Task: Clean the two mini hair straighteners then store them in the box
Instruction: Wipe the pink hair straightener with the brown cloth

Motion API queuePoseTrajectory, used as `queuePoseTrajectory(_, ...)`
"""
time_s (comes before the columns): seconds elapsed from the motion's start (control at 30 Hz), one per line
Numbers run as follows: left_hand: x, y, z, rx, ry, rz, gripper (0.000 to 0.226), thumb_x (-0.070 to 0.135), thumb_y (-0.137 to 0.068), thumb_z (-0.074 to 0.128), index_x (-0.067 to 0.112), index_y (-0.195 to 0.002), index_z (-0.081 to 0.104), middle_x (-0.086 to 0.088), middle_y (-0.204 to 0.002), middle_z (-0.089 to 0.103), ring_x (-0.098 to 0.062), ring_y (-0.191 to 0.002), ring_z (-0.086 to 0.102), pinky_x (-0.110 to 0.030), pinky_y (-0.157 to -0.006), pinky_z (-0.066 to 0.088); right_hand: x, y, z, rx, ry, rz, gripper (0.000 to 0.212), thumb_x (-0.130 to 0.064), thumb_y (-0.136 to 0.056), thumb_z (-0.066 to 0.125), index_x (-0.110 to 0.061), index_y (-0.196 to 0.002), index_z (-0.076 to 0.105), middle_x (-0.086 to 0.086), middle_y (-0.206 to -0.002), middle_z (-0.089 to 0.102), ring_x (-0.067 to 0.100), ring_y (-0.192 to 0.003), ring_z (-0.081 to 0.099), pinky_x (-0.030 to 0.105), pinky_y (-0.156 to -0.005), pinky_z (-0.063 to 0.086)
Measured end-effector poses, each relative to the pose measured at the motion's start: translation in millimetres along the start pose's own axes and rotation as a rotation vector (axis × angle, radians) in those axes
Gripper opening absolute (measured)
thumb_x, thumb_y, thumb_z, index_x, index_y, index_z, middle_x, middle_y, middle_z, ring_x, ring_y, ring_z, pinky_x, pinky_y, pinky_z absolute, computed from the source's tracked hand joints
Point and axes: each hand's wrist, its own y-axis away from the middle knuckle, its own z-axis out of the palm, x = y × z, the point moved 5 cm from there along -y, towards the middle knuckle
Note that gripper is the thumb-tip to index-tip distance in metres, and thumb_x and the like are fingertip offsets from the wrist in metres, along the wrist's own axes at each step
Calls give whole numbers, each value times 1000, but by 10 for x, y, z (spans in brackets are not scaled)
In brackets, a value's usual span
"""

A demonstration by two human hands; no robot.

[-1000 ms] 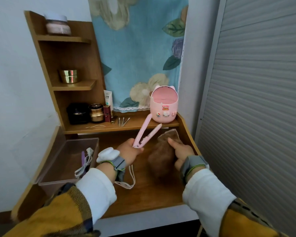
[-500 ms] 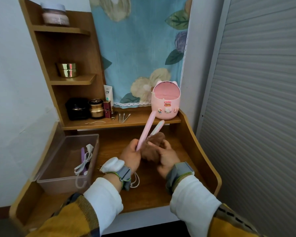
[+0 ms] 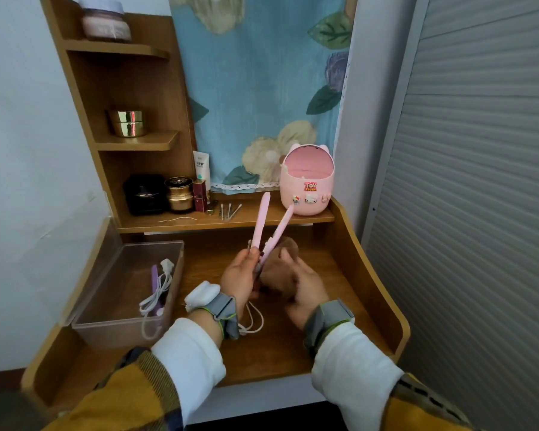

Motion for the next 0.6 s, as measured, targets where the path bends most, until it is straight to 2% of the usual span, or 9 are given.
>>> queuePoseTrajectory(0.07,43,10,-8,45,-150,85,32,36,-100,29,18,-110,54,4,-74,53,-16,-72,54,-19,-57,38,74,0,64,-11,130,-15,24,-20,-93,55,-18,-115,62,11,-105,69,23,-93,66,32,-73,54)
queuePoseTrajectory(0.13,40,26,31,13,-200,68,35,42,-100,24,21,-112,50,4,-75,54,-10,-68,52,-18,-58,40,99,-36,65,36,234,-73,21,-17,-92,56,-17,-112,62,15,-103,68,23,-89,65,31,-70,54)
queuePoseTrajectory(0.2,-9,27,46,-26,-196,-2,36,46,-99,23,24,-110,50,1,-74,55,-12,-65,53,-22,-53,42,86,-63,12,95,242,-103,18,-13,-91,57,-15,-107,64,15,-97,69,23,-82,65,30,-64,54)
queuePoseTrajectory(0.3,-72,11,-1,-44,-132,-28,31,47,-97,33,26,-101,55,0,-63,47,-14,-51,44,-21,-42,34,24,-73,-82,155,157,-92,17,-12,-91,58,-12,-105,67,11,-86,70,17,-69,67,25,-54,53)
queuePoseTrajectory(0.33,-65,-9,-17,-41,-181,21,30,46,-96,37,24,-98,56,1,-62,45,-14,-50,41,-22,-44,32,-2,-79,-104,170,114,-82,16,-14,-91,58,-13,-103,67,9,-85,71,16,-68,67,26,-56,53)
queuePoseTrajectory(0.4,-27,-36,-42,-25,-322,135,28,42,-96,42,18,-95,57,1,-64,47,-15,-54,42,-26,-49,32,-63,-86,-119,186,49,-77,18,-24,-92,57,-16,-103,68,9,-93,72,21,-84,69,34,-76,55)
queuePoseTrajectory(0.47,5,-48,-55,-16,-443,210,23,37,-96,44,17,-97,55,1,-68,48,-13,-58,44,-24,-52,34,-130,-97,-105,186,43,-79,25,-31,-92,57,-15,-108,67,12,-105,70,27,-100,66,42,-92,51)
queuePoseTrajectory(0.6,18,-16,-35,-77,-494,232,20,33,-96,46,14,-99,53,1,-67,46,-14,-57,42,-23,-50,33,-169,-110,-84,223,58,-92,22,-19,-93,55,-11,-112,62,12,-103,68,28,-102,64,45,-96,49)
